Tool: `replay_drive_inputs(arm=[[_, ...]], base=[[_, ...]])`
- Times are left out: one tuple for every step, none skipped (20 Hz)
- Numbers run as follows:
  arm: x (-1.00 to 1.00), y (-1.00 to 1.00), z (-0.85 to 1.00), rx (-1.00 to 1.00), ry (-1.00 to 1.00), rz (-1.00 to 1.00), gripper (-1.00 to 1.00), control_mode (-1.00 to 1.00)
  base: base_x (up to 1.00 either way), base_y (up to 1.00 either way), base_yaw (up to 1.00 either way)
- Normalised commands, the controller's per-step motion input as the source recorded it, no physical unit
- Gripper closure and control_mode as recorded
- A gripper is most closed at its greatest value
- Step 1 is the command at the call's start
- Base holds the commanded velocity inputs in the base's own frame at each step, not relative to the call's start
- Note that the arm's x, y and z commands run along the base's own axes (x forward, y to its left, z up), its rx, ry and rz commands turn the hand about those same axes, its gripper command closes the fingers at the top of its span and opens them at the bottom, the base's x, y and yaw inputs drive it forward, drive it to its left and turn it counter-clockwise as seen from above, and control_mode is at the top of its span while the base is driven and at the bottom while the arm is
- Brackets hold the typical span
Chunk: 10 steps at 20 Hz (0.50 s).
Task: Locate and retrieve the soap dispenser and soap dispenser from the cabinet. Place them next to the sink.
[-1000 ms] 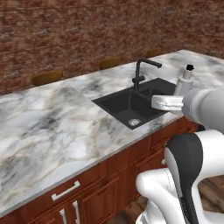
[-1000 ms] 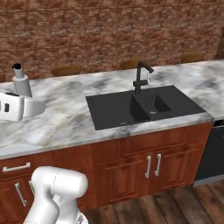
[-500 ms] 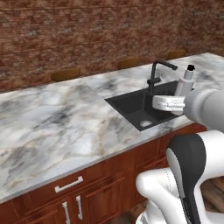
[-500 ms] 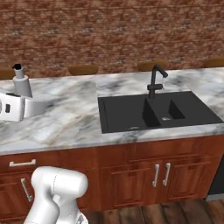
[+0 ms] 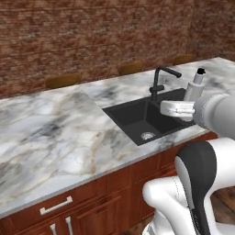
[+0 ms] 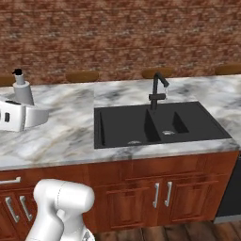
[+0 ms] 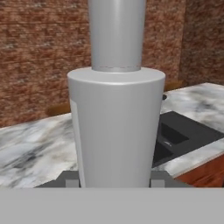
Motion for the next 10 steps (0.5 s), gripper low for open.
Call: replay_drive_inputs(arm=[[0.00,0.00,0.00,0.00,0.00,0.00,1.00,1.00],[0.00,0.00,0.00,0.00,0.00,0.00,1.00,1.00],[0.00,0.00,0.00,0.00,0.00,0.00,1.00,1.00],[0.00,0.00,0.00,0.00,0.00,0.00,1.00,1.00],[0.00,0.00,0.00,0.00,0.00,0.00,1.00,1.00],[0.00,0.00,0.00,0.00,0.00,0.00,1.00,1.00],[0.00,0.00,0.00,0.00,0.00,0.00,1.00,1.00],[0.00,0.00,0.00,0.00,0.00,0.00,1.00,1.00],[0.00,0.00,0.00,0.00,0.00,0.00,1.00,1.00],[0.00,0.00,0.00,0.00,0.00,0.00,1.00,1.00]], base=[[0.58,-0.24,0.10],[0.33,0.00,0.13],[0.33,0.03,0.12],[0.35,0.10,0.13],[0.40,0.07,0.13],[0.39,0.04,0.13],[0.43,0.03,0.13],[0.32,0.21,0.13],[0.21,0.33,0.15],[0.17,0.29,0.14]])
